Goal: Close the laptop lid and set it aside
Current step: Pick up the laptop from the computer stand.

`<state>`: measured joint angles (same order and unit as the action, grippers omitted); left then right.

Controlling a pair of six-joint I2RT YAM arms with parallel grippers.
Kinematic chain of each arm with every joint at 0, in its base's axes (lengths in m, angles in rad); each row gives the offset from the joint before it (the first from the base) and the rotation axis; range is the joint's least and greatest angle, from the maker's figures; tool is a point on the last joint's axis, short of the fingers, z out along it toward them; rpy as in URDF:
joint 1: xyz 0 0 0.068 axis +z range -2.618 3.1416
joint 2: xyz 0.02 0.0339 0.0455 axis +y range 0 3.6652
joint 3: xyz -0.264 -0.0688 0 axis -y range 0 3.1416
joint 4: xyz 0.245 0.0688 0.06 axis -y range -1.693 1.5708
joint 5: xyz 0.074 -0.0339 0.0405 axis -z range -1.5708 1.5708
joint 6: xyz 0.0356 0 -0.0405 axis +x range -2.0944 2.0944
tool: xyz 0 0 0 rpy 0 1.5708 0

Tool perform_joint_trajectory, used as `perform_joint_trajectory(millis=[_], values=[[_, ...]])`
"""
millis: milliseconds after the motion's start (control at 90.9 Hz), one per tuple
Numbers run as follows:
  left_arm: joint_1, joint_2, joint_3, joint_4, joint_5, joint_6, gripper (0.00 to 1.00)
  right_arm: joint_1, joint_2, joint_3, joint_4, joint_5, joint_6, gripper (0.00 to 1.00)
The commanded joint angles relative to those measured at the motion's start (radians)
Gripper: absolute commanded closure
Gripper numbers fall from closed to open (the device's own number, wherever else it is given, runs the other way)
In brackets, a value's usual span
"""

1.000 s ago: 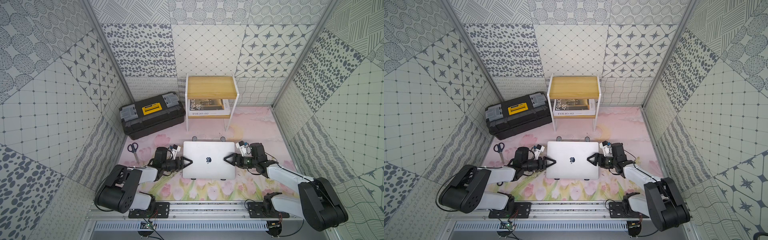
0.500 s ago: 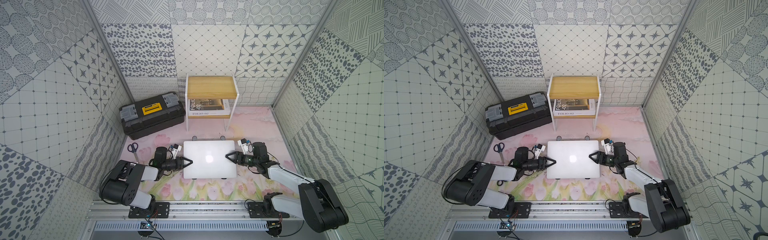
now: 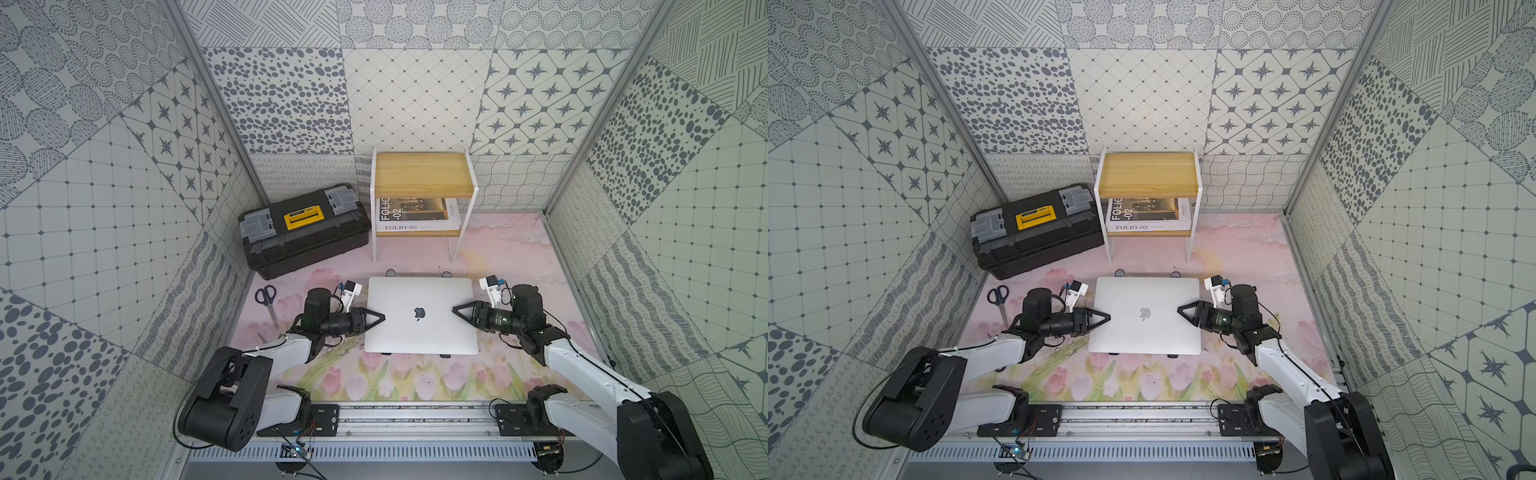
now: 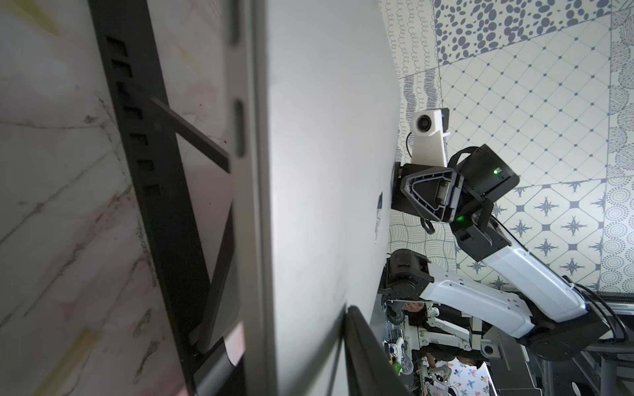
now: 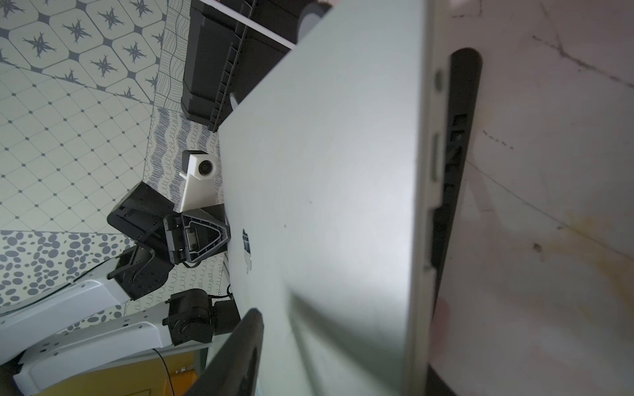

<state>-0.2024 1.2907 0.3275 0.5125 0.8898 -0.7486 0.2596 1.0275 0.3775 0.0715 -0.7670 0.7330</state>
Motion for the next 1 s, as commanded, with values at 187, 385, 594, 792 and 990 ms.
perform_joint_trajectory(millis=[187,385,594,792,990], values=[[-0.002,-0.111,0.041,-0.139,-0.038,0.020,0.73,0.030,-0.113,0.047,0.118,-0.151,0.147,0.58],[-0.003,-0.188,0.078,-0.264,-0.066,0.028,0.75,0.032,-0.143,0.096,0.101,-0.173,0.207,0.65],[-0.001,-0.258,0.135,-0.398,-0.114,0.034,0.76,0.033,-0.140,0.147,0.173,-0.212,0.322,0.62],[-0.001,-0.259,0.190,-0.455,-0.109,0.015,0.77,0.033,-0.121,0.220,0.126,-0.222,0.342,0.49],[0.001,-0.263,0.246,-0.546,-0.135,0.025,0.80,0.033,-0.127,0.297,-0.045,-0.213,0.274,0.46]])
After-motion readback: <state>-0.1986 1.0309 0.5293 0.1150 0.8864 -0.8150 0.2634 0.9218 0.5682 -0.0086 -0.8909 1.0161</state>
